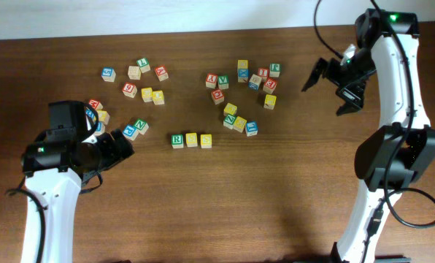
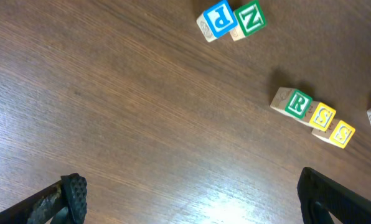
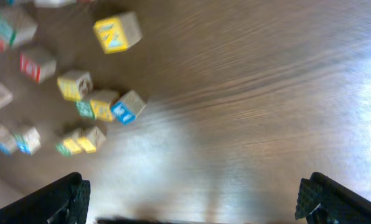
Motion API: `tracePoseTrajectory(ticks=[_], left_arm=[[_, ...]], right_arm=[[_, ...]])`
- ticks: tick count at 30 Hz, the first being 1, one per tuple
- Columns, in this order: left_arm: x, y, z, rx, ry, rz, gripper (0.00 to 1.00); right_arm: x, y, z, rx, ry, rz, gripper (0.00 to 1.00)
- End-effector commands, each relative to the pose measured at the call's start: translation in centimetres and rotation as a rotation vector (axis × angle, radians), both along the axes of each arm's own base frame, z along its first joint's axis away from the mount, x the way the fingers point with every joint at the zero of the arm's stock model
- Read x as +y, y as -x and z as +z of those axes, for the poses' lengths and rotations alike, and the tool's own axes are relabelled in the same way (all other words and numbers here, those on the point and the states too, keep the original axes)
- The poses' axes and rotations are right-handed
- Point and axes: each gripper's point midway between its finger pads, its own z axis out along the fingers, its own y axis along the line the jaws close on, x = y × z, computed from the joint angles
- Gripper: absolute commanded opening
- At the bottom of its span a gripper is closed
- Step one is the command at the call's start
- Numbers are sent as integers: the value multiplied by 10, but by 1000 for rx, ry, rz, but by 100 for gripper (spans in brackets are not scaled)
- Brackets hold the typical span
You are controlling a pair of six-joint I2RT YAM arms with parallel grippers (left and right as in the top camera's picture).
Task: Spell out RSS
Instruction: 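Move the right gripper in from the right toward the R-S-S row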
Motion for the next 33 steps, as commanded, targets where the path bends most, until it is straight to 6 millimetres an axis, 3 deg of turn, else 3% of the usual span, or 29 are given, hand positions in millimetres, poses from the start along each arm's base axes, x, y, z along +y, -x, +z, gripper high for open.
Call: tracePoseTrajectory(ticks=[1, 5, 9, 11, 13, 15, 18, 19, 20, 21, 23, 27, 33], left_arm=[[-5, 3, -2, 13, 25, -22, 99], [-5, 5, -3, 25, 27, -22, 99], [-8, 11, -4, 47, 44, -25, 99], [-19, 12, -4, 51, 102, -43, 99], [-21, 11, -3, 42, 113, -47, 99], [-20, 7, -2, 27, 110, -47, 89], [-20, 5, -1, 19, 109, -48, 78], [-20, 5, -2, 20, 109, -48, 61], [-20, 6, -2, 21, 108, -48, 35], [-20, 6, -2, 20, 108, -48, 20], [-20, 3, -2, 13, 107, -48, 3], [-18, -12, -6, -14, 108, -51, 0], [-30, -40, -25, -22, 146, -90, 0]], right_arm=[[38, 12, 42, -136, -47, 164, 98], [60, 41, 96, -265, 41, 214, 98], [65, 89, 150, -424, 272, 240, 98], [76, 113, 168, -503, 363, 310, 98], [89, 123, 169, -523, 373, 365, 98], [103, 127, 162, -512, 363, 400, 98], [115, 117, 138, -483, 374, 422, 96], [118, 111, 128, -471, 376, 425, 84], [120, 107, 118, -457, 379, 429, 74], [122, 103, 109, -444, 382, 432, 68], [126, 93, 89, -421, 384, 438, 34], [155, 81, 51, -364, 272, 463, 31], [178, 55, 9, -338, 220, 471, 13]])
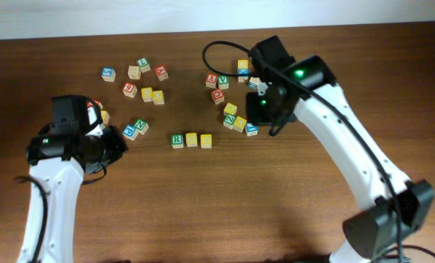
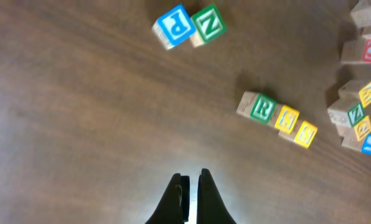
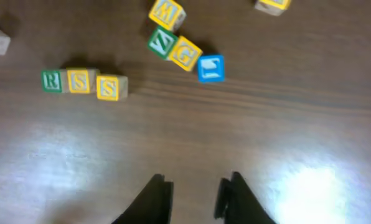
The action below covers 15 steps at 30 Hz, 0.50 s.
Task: Spell out RSS
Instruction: 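Move the right gripper in from the right toward the R-S-S row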
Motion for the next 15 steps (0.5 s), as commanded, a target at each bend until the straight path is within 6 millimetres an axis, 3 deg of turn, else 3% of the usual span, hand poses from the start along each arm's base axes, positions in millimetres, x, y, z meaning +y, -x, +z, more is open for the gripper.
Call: tracePoseTrajectory(ticks=[1, 2, 4, 7, 15], left_arm=[[-15, -14, -20, 24, 35, -51, 0], [-20, -18, -26, 33, 33, -74, 0], [-30, -23, -38, 50, 27, -125, 0], [-43, -31, -53, 60, 16, -183, 0], [-46, -48, -96, 110, 15, -198, 0]], right_arm=[[17, -5, -29, 65, -37, 24, 13], [24, -7, -37, 85, -60, 32, 13], [31, -8, -50, 122, -83, 39, 4], [32, -8, -73, 180, -61, 35, 4], [52, -2, -123, 288, -52, 70, 4]])
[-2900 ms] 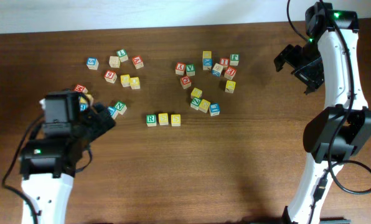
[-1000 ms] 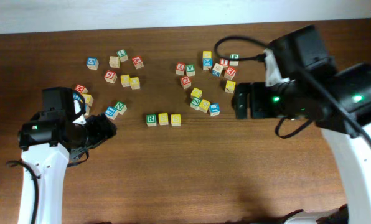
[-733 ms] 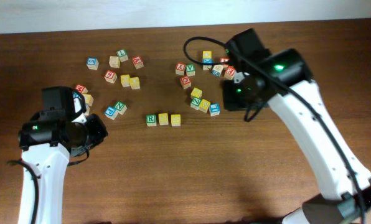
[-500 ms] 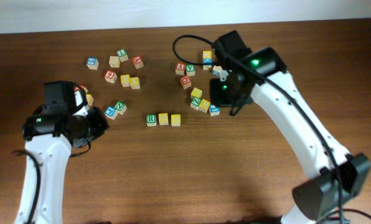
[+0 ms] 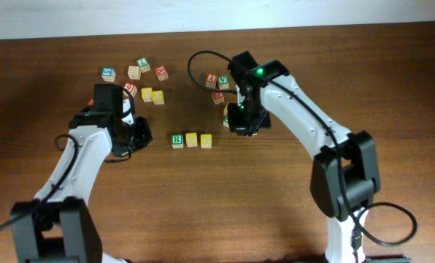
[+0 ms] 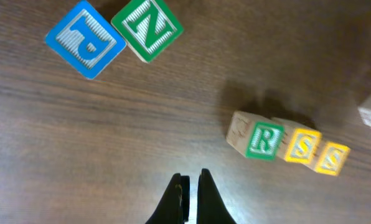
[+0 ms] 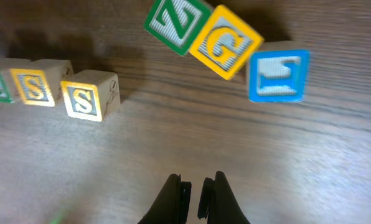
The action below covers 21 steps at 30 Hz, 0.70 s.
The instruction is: Spell out RSS
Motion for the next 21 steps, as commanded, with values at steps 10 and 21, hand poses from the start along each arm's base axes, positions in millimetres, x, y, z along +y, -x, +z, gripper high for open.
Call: tracePoseTrajectory(ticks=[10, 21], left_arm=[[-2, 0, -38, 78, 2, -23, 0], [-4, -2, -52, 99, 13, -26, 0]], right_arm=[[35, 5, -26, 24, -27, 2, 4], [47, 10, -45, 52, -28, 19, 4]])
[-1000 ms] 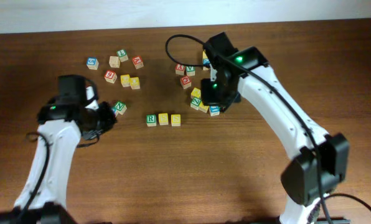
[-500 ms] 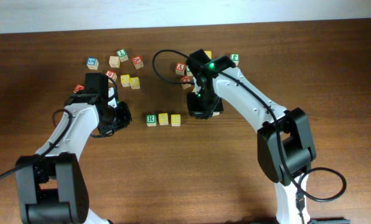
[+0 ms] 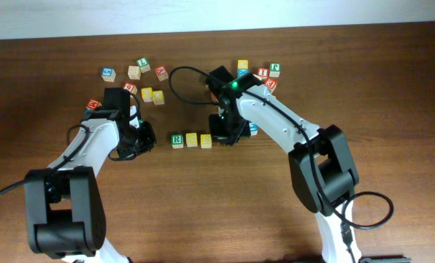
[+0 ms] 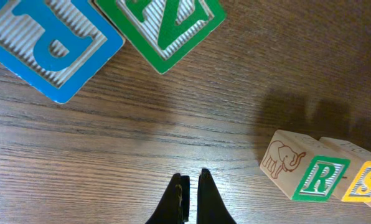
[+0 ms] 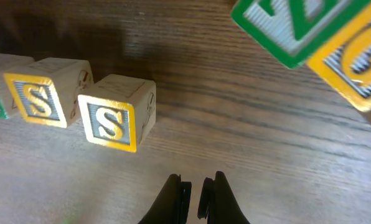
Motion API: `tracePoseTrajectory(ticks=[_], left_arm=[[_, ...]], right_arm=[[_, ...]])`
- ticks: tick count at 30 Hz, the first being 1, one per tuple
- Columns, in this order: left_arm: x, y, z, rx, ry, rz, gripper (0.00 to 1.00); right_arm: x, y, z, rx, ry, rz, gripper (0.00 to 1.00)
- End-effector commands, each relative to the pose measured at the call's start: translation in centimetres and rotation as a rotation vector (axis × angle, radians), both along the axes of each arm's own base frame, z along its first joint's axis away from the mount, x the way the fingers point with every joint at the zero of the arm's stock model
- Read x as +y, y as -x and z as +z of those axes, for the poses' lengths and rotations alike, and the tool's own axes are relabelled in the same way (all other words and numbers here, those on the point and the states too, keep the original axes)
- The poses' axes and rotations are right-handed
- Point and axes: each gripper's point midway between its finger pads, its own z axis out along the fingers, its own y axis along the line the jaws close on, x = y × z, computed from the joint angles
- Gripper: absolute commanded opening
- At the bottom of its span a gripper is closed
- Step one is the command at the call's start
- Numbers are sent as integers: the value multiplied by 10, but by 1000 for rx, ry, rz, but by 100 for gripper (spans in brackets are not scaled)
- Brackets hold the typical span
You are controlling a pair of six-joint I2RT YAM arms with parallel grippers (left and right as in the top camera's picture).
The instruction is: Spell out RSS
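Three blocks stand in a row on the table: green R (image 3: 177, 139), yellow S (image 3: 192, 139), yellow S (image 3: 206, 140). My left gripper (image 3: 143, 139) is shut and empty, low over the wood just left of the R block (image 4: 319, 179); its fingertips (image 4: 190, 177) touch no block. My right gripper (image 3: 221, 135) is shut and empty just right of the last S (image 5: 114, 121), with the other S (image 5: 39, 99) beside it. Its fingertips (image 5: 193, 180) hover over bare wood.
A blue P block (image 4: 51, 37) and green N block (image 4: 167, 22) lie close behind my left gripper. A green Z (image 5: 297, 25) and yellow G (image 5: 353, 62) sit near my right gripper. More loose blocks lie at the back left (image 3: 141, 73) and back right (image 3: 258, 77).
Both shut grippers have come lower and nearer the row's ends: the left toward the R, the right toward the last S. The three blocks have not moved.
First both grippers were wide open, the left at the table's left side, the right far off at the right. Later both were shut and higher, the right over the middle cluster. They then stood nearer the row, and now flank it closely. The row R S S stayed unchanged.
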Motion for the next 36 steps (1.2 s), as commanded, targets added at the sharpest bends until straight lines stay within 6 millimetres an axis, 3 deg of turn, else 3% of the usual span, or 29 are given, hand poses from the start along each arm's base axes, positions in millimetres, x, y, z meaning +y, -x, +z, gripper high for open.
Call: tracePoseTrajectory(ticks=[1, 11, 18, 26, 36], left_arm=[[-3, 0, -4, 2, 12, -22, 0], [-15, -8, -3, -34, 20, -49, 0], [-28, -11, -2, -55, 20, -80, 0], [-27, -12, -2, -57, 9, -74, 0], [-27, -16, -8, -62, 10, -74, 0]], right_arm=[[5, 0, -9, 17, -14, -9, 4], [20, -4, -8, -29, -34, -7, 4], [12, -9, -11, -59, 17, -11, 4], [15, -6, -29, -69, 9, -8, 4], [22, -7, -35, -72, -20, -4, 4]])
